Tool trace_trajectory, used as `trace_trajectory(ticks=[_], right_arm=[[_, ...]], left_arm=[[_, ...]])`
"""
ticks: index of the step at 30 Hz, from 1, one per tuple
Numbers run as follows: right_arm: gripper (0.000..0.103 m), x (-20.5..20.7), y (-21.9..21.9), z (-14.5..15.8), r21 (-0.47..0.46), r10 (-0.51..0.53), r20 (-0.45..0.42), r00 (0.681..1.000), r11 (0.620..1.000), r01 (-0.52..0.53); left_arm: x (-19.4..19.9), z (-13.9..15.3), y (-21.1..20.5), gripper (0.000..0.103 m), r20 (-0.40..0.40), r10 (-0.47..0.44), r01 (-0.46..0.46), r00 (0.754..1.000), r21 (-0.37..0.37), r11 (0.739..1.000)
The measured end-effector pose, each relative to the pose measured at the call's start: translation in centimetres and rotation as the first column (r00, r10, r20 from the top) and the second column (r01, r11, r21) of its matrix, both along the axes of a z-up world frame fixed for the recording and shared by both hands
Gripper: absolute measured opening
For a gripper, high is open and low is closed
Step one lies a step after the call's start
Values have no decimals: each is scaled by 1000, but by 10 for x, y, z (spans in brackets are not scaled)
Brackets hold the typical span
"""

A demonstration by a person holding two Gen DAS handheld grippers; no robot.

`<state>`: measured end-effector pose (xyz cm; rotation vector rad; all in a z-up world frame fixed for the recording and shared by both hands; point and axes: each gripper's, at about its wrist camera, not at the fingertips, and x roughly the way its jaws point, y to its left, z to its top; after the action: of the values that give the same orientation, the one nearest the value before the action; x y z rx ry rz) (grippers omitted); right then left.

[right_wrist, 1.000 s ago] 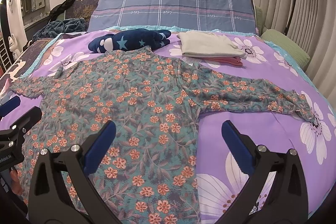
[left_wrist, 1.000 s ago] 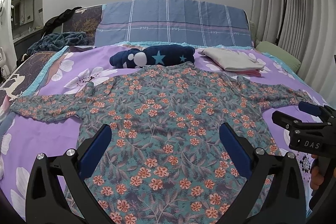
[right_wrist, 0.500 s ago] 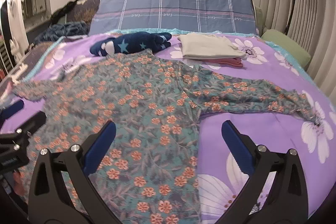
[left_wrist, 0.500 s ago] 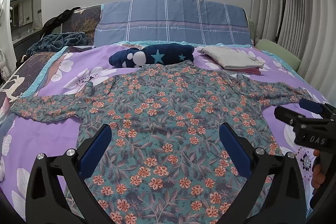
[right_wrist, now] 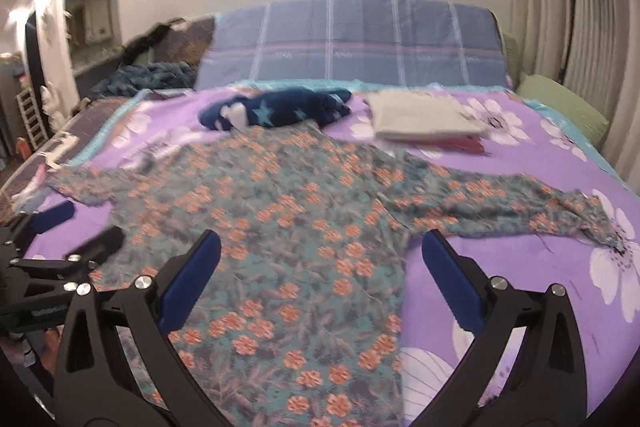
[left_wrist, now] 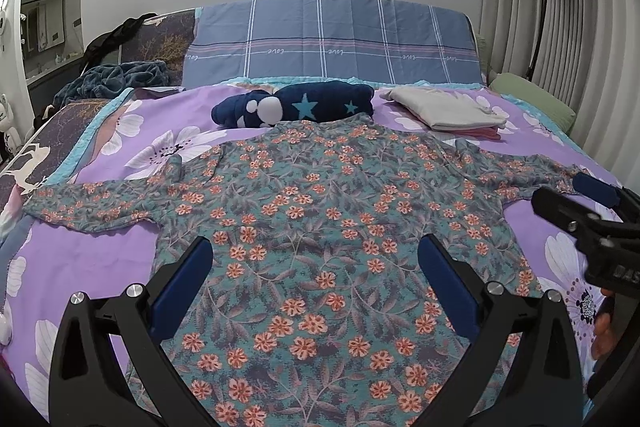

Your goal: Fold small clothes

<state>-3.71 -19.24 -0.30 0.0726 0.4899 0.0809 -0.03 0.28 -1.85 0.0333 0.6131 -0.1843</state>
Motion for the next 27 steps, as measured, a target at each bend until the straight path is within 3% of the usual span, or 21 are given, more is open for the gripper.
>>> trace_trajectory(ticks=[6,27], right_arm=[[101,-2,-1,4,65,7,27,1000,998,-9],[101,24,-9,-22,64,-25,-168,985,997,36]], left_arm=[[0,-1,4,102,1,-12,12,1000,-13,1000],[8,-15,15,102,-23,5,-6,1000,-35,999]])
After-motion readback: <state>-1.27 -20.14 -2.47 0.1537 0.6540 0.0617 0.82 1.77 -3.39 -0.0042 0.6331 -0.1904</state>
